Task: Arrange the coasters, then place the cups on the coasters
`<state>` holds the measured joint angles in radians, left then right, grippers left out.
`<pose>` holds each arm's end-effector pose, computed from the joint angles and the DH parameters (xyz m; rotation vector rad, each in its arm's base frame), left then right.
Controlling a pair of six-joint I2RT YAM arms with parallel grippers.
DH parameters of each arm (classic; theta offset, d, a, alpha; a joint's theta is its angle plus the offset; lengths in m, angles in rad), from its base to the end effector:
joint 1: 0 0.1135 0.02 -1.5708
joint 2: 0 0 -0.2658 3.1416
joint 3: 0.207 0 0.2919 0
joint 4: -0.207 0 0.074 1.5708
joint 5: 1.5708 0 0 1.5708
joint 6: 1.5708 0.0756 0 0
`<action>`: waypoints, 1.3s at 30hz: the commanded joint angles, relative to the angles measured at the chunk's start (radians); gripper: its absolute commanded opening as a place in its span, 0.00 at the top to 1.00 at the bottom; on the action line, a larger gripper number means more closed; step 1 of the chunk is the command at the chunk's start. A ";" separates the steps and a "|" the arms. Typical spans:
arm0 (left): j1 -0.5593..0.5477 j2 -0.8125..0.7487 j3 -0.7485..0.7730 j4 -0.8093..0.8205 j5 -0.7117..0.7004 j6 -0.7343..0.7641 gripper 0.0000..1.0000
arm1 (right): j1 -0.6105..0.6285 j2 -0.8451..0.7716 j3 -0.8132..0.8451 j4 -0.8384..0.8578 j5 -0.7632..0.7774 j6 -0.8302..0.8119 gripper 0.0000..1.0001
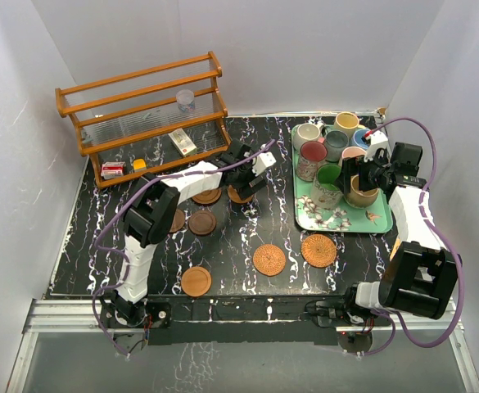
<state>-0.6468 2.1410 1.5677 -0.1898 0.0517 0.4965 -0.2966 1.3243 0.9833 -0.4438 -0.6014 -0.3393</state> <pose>0.4318 -0.3310 0.1294 1.2858 1.9510 -0.1352 0.3385 -0.0587 0.2359 -0.3295 2.1919 0.3626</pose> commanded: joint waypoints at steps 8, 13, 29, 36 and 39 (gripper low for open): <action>0.036 0.009 -0.053 -0.088 -0.014 0.008 0.07 | -0.006 -0.001 0.001 0.034 -0.008 -0.009 0.02; 0.036 0.008 -0.018 -0.107 0.016 -0.009 0.07 | -0.006 0.000 0.001 0.033 -0.006 -0.008 0.02; 0.035 -0.175 0.047 -0.186 0.143 -0.027 0.04 | -0.009 0.003 0.000 0.037 0.007 -0.009 0.02; 0.035 -0.400 -0.176 -0.245 0.250 0.041 0.04 | -0.009 -0.009 0.002 0.035 0.003 -0.009 0.02; 0.035 -0.511 -0.287 -0.276 0.277 0.104 0.04 | -0.010 -0.013 0.002 0.033 -0.001 -0.009 0.02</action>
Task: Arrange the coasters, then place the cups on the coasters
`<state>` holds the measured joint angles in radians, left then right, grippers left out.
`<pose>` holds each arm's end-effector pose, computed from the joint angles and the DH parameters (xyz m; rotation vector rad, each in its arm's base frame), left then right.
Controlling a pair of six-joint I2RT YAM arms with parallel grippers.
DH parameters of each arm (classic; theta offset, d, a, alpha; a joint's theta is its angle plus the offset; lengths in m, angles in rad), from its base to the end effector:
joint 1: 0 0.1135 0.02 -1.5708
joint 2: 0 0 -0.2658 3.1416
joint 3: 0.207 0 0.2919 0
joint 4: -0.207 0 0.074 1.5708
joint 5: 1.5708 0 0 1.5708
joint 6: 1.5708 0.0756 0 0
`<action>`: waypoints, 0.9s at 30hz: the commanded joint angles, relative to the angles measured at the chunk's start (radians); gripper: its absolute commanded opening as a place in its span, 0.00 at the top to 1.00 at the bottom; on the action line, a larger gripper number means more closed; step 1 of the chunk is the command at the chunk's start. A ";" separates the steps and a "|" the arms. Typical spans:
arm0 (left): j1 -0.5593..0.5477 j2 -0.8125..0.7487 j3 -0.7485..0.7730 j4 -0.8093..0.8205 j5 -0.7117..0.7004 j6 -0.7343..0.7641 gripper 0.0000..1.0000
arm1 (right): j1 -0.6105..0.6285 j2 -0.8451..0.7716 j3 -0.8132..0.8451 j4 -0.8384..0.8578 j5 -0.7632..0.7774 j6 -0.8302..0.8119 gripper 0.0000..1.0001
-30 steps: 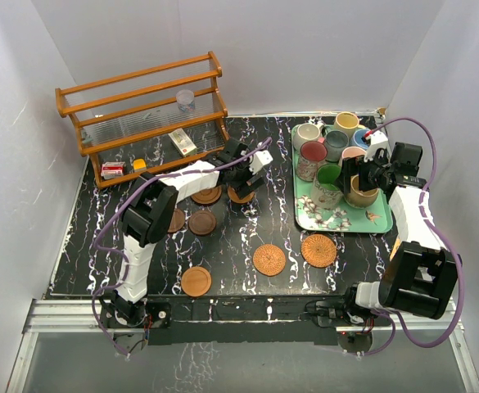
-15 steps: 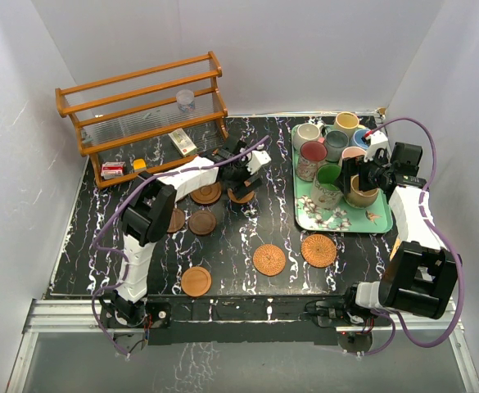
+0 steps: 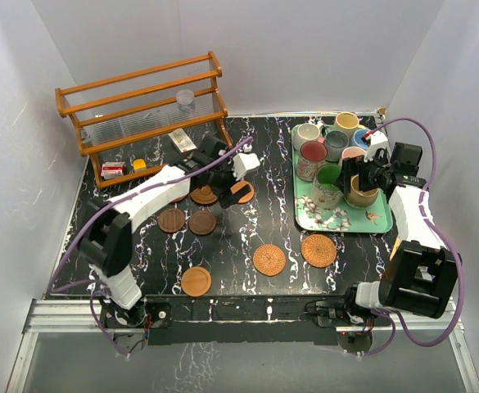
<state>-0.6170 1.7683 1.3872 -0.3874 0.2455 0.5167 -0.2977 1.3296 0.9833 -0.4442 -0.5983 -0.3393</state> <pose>0.3691 -0.2844 0.2212 1.3550 1.9014 -0.3369 0.3391 -0.0595 0.2341 -0.3254 2.1983 0.3618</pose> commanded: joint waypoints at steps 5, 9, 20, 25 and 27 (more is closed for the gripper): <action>0.005 -0.286 -0.240 -0.195 0.141 0.185 0.04 | -0.009 -0.028 0.003 0.032 -0.009 -0.010 0.02; 0.003 -0.378 -0.337 -0.289 0.174 0.238 0.05 | -0.011 -0.034 0.003 0.033 -0.014 -0.009 0.02; -0.121 -0.553 -0.609 -0.289 0.144 0.271 0.08 | -0.011 -0.033 0.001 0.035 -0.009 -0.010 0.02; -0.195 -0.542 -0.678 -0.233 0.058 0.285 0.10 | -0.011 -0.029 0.000 0.035 -0.005 -0.012 0.02; -0.209 -0.530 -0.694 -0.210 0.019 0.302 0.10 | -0.011 -0.027 0.001 0.036 -0.005 -0.012 0.02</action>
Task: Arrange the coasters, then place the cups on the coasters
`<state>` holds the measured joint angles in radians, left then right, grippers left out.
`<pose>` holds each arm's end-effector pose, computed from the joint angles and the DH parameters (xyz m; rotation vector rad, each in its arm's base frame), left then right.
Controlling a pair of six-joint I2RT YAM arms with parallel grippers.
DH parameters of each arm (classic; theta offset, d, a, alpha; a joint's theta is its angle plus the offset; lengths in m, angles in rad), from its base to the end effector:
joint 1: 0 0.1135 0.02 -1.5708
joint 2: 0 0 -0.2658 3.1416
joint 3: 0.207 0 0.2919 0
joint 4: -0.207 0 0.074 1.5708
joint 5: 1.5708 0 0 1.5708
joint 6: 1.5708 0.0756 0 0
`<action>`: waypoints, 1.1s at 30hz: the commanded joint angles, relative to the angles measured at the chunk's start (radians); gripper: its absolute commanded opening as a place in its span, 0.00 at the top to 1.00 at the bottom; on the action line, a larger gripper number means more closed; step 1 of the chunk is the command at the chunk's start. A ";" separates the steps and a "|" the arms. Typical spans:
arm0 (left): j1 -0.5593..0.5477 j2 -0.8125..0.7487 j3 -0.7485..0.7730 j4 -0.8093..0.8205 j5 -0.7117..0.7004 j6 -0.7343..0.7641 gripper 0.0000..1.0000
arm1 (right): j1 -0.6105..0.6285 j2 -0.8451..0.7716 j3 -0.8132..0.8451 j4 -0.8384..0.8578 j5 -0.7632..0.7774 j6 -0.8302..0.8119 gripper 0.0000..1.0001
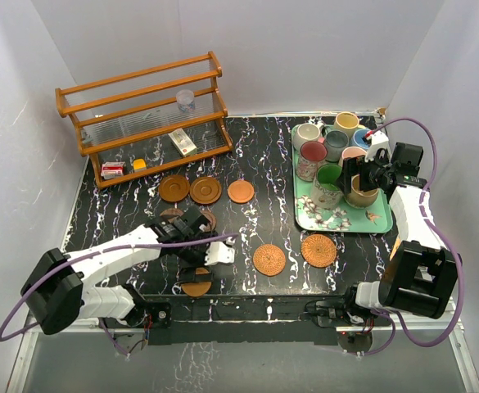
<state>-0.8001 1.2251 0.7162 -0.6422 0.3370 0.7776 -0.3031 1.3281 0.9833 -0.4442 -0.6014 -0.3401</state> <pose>0.1687 -0.2096 0.1441 1.9775 1.8265 -0.4641 0.3385 -0.0611 0.2347 -0.3220 2.1959 0.3609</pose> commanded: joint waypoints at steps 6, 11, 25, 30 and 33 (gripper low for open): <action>-0.049 0.058 -0.051 0.160 -0.131 0.058 0.10 | -0.005 -0.021 -0.001 0.036 0.005 -0.014 0.02; -0.052 0.102 -0.043 0.242 -0.164 0.072 0.10 | -0.006 -0.018 -0.002 0.036 0.008 -0.014 0.02; -0.052 0.311 0.093 0.405 -0.203 0.058 0.10 | -0.006 -0.016 -0.001 0.035 0.010 -0.017 0.02; -0.053 0.459 0.214 0.465 -0.219 0.053 0.10 | -0.007 -0.017 -0.001 0.035 0.010 -0.017 0.02; -0.053 0.554 0.304 0.505 -0.252 0.026 0.10 | -0.008 -0.016 -0.001 0.033 0.008 -0.017 0.02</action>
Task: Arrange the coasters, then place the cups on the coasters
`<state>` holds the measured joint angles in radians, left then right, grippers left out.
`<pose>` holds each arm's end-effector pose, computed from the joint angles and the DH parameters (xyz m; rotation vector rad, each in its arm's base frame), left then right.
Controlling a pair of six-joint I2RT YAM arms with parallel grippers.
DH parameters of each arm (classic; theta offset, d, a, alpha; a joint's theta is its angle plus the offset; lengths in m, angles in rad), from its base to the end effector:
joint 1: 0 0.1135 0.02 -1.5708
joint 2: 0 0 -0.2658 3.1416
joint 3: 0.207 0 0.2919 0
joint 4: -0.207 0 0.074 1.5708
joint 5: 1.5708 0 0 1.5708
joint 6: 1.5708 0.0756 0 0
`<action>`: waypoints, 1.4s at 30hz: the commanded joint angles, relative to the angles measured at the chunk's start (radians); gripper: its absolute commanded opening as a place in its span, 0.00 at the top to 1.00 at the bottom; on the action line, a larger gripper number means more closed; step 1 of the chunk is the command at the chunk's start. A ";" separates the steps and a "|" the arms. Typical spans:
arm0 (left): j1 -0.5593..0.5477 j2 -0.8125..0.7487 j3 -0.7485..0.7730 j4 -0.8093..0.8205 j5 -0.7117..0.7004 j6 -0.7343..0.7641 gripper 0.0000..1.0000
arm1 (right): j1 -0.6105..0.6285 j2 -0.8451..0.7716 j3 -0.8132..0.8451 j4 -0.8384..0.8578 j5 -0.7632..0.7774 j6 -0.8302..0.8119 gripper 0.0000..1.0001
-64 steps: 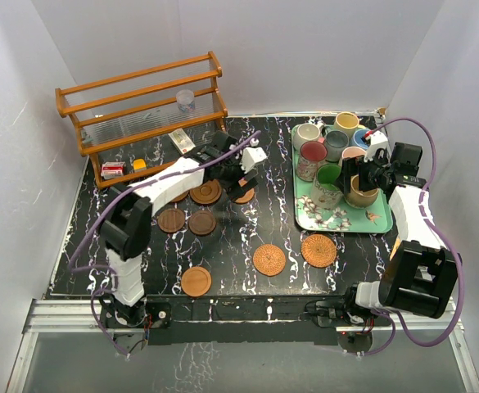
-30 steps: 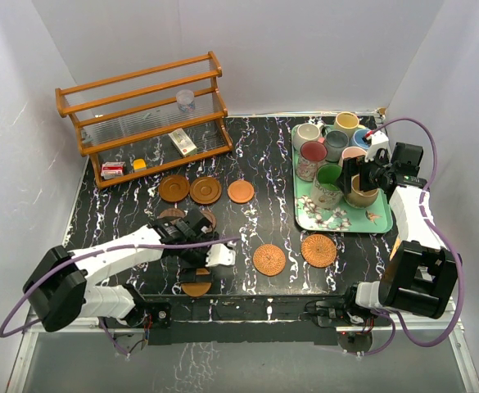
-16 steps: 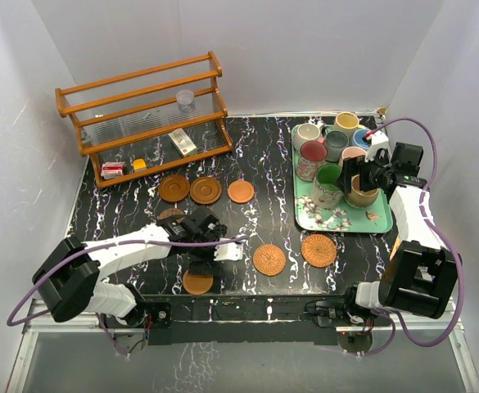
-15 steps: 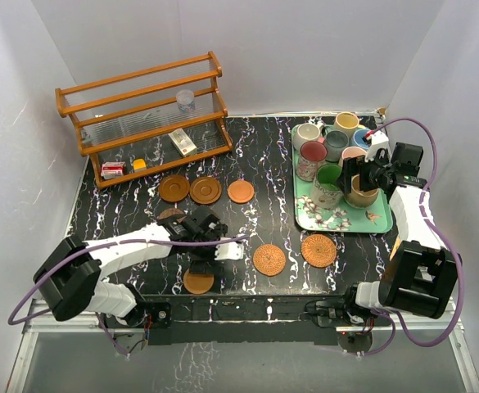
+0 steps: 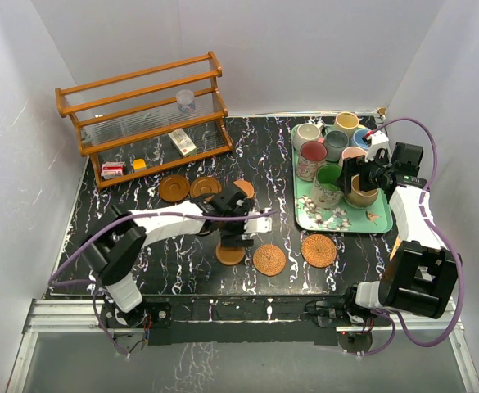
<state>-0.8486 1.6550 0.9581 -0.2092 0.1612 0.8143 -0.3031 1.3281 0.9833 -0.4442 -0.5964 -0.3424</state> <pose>0.2497 -0.3019 0.1240 1.8729 1.6146 -0.2143 0.3386 -0.0614 0.2345 -0.3223 2.1976 0.3543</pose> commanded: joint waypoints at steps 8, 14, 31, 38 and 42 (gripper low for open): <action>0.006 0.361 0.340 0.113 -0.144 -0.113 0.10 | -0.008 -0.010 -0.002 0.032 0.003 -0.015 0.01; 0.057 0.515 0.541 0.067 -0.148 -0.216 0.10 | -0.010 -0.011 -0.003 0.032 0.004 -0.015 0.02; 0.141 0.686 0.813 -0.011 -0.080 -0.346 0.09 | -0.010 0.005 -0.001 0.032 0.010 -0.017 0.02; 0.142 0.745 0.899 -0.047 -0.054 -0.374 0.09 | -0.010 0.002 -0.003 0.031 0.009 -0.018 0.02; 0.141 0.769 0.939 -0.070 -0.048 -0.389 0.08 | -0.010 0.002 -0.002 0.032 0.009 -0.017 0.02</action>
<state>-0.7097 2.3600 1.8786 -0.1646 0.1108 0.4393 -0.3042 1.3327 0.9833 -0.4442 -0.5930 -0.3481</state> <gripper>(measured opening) 0.914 0.983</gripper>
